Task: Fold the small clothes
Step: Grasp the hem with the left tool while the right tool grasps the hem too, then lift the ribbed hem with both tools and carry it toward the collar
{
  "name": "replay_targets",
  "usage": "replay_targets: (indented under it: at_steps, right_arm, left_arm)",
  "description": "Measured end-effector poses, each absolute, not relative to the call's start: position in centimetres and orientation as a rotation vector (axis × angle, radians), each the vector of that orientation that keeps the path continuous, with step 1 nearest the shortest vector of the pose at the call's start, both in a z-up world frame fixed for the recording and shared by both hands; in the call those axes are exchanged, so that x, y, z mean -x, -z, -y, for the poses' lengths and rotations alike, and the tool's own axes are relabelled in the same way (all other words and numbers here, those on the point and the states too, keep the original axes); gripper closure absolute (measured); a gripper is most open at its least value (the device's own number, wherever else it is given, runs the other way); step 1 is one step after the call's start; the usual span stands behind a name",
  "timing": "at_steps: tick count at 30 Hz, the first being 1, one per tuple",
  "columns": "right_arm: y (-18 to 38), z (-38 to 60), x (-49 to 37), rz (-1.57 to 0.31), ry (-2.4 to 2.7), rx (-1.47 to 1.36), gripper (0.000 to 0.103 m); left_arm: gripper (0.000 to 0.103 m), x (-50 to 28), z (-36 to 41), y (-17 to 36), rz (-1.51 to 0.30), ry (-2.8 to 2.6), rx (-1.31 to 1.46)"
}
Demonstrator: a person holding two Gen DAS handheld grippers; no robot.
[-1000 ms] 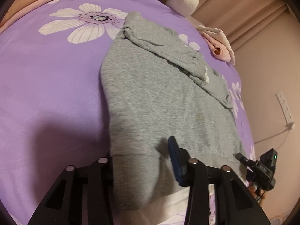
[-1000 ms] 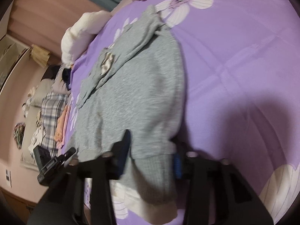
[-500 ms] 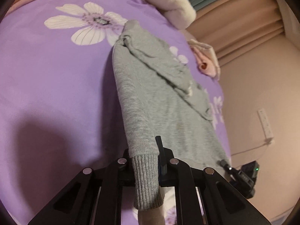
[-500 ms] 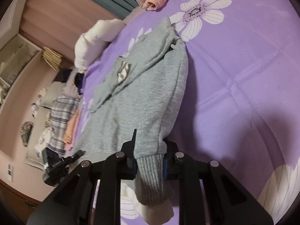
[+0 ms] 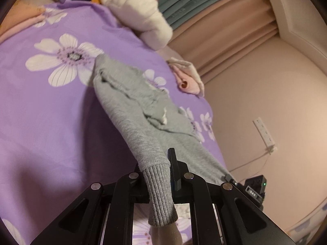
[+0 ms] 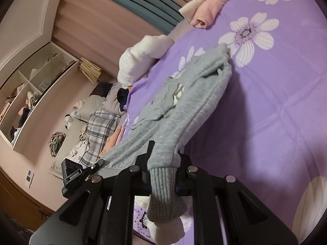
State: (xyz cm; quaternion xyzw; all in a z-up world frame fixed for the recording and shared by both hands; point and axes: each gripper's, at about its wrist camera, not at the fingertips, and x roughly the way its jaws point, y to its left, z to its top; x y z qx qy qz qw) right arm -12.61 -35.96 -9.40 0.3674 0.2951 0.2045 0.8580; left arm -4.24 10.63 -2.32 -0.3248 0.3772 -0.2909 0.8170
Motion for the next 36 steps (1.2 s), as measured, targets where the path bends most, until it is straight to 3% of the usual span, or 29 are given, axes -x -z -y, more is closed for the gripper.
replay_targets:
  at_steps: [21, 36]
  right_arm:
    - [2.6, 36.4, 20.2, -0.57, -0.496, -0.545, 0.088]
    - [4.0, 37.4, 14.1, -0.635, -0.484, -0.686, 0.086]
  left_arm:
    - [0.094, 11.6, -11.6, -4.1, -0.769, 0.701, 0.578]
    - [0.094, 4.9, -12.2, -1.5, -0.909, 0.622, 0.692]
